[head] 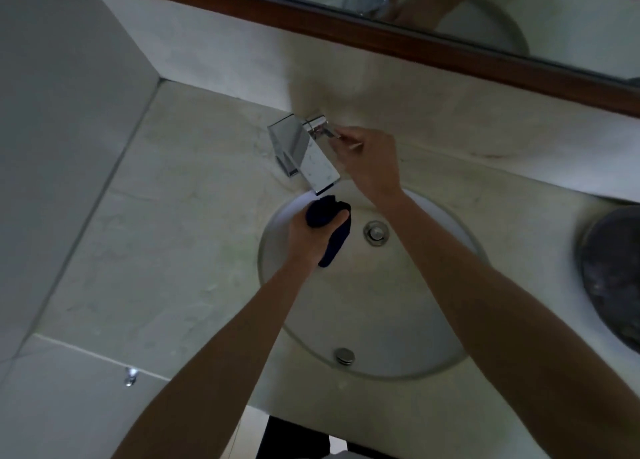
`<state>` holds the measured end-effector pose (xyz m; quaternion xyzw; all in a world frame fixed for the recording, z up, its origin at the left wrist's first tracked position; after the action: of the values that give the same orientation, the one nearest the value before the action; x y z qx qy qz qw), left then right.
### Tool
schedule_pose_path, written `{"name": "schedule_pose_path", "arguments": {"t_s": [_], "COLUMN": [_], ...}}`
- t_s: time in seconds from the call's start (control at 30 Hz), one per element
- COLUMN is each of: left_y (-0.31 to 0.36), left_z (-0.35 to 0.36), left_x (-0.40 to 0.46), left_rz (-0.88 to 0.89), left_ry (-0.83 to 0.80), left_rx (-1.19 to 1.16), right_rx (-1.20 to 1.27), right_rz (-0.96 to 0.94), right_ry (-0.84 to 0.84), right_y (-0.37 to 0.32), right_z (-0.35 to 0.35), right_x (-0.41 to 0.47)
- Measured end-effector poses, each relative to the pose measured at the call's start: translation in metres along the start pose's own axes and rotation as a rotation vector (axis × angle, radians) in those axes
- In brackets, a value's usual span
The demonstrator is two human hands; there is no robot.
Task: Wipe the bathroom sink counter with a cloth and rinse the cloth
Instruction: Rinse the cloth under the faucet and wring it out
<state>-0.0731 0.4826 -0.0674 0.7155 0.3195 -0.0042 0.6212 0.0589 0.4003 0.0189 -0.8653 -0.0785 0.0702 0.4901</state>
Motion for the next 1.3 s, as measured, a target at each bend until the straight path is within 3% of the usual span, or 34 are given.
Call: {"name": "schedule_pose_path", "arguments": {"t_s": [0.2, 0.37, 0.47, 0.53, 0.63, 0.7, 0.77, 0.8, 0.97, 1.07, 1.17, 1.3], "left_y": [0.014, 0.018, 0.019, 0.015, 0.014, 0.011, 0.011, 0.007, -0.017, -0.04, -0.057, -0.046], "left_z": [-0.008, -0.008, -0.008, -0.004, 0.0, 0.002, 0.002, 0.001, -0.021, -0.029, -0.021, -0.008], "left_x": [0.014, 0.021, 0.019, 0.017, 0.011, 0.006, -0.005, -0.008, -0.031, -0.038, -0.031, -0.01], "left_rz": [0.094, 0.109, 0.079, 0.078, 0.098, 0.1, 0.122, 0.143, 0.363, 0.295, 0.07, 0.029], "left_ry": [-0.038, -0.042, -0.071, -0.056, 0.038, 0.082, 0.122, 0.103, -0.089, -0.21, -0.329, -0.258], "left_rx": [0.003, -0.038, -0.051, -0.026, -0.031, -0.07, -0.072, -0.09, 0.061, 0.181, 0.071, 0.062], "right_rx": [-0.102, 0.103, 0.321, 0.392, 0.574, 0.982, 1.279, 1.292, 1.043, 0.846, 0.71, 0.462], "right_rz": [-0.007, 0.19, 0.594, 0.925, 1.358, 1.47, 1.324, 1.236, 0.994, 0.949, 0.727, 0.505], "right_ry": [0.044, 0.056, 0.248, 0.261, -0.069, -0.314, -0.421, -0.44, -0.548, -0.542, -0.46, -0.41], "right_y": [0.007, 0.016, 0.052, 0.083, 0.118, 0.122, 0.116, 0.113, 0.123, 0.12, 0.12, 0.095], "right_z": [0.003, -0.005, -0.002, 0.015, 0.057, 0.083, 0.093, 0.092, 0.09, 0.076, 0.062, 0.055], "right_x": [0.025, 0.021, -0.023, -0.059, -0.096, -0.105, -0.1, -0.094, -0.06, -0.052, -0.044, -0.043]}}
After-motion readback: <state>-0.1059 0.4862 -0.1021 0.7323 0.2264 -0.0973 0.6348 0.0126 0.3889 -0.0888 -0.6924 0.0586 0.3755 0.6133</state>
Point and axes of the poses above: each hand's wrist, its own x-axis towards the middle knuckle, its own z-axis out of the palm, y = z × x, the point moved 2 cm from there along x, towards the middle knuckle, and after that the axes turned 8 degrees about z, right-handed, at the moved point
